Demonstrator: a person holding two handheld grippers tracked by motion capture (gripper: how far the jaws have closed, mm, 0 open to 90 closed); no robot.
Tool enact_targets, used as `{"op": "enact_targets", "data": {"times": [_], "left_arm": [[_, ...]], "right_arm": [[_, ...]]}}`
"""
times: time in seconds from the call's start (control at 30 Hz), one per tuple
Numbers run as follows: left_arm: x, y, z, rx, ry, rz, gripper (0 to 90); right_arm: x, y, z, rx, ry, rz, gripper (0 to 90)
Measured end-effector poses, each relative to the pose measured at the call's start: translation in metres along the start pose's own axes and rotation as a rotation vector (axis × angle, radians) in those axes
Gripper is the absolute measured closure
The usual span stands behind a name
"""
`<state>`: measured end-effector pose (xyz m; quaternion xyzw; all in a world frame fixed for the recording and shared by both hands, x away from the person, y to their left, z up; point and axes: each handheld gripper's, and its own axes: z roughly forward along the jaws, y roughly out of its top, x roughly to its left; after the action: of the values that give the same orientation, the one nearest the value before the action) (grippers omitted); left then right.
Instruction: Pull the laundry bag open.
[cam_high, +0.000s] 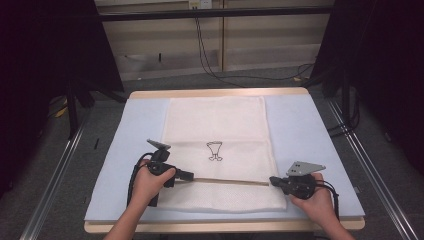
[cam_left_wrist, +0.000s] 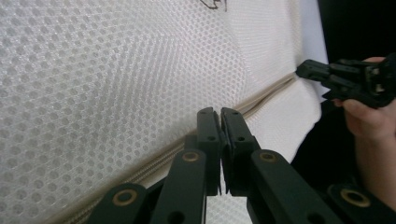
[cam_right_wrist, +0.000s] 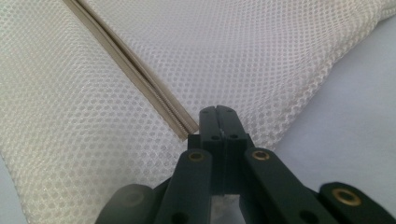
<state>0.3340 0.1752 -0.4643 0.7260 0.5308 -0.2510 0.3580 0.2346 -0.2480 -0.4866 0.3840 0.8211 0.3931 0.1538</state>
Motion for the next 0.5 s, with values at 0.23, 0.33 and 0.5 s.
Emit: {"op": "enact_targets", "data": {"times": [0.23,0.33,0.5], "left_arm": [[0.0019,-0.0003,-0.0018,0.003,-0.004,0.000,87.3],[0.0026,-0.0002,-0.0024,0.003,-0.002,-0.004,87.3],[0.0050,-0.0009,-0.0067,-0.007,0.001,-0.020,87.3]], "right_arm": [[-0.0001,0.0000,0.0000,-0.001,0.000,0.002,90.0],[-0.0002,-0.0001,0.0001,-0.002,0.006,0.005,90.0],[-0.0002,-0.0001,0.0001,-0.002,0.006,0.006,90.0]]}}
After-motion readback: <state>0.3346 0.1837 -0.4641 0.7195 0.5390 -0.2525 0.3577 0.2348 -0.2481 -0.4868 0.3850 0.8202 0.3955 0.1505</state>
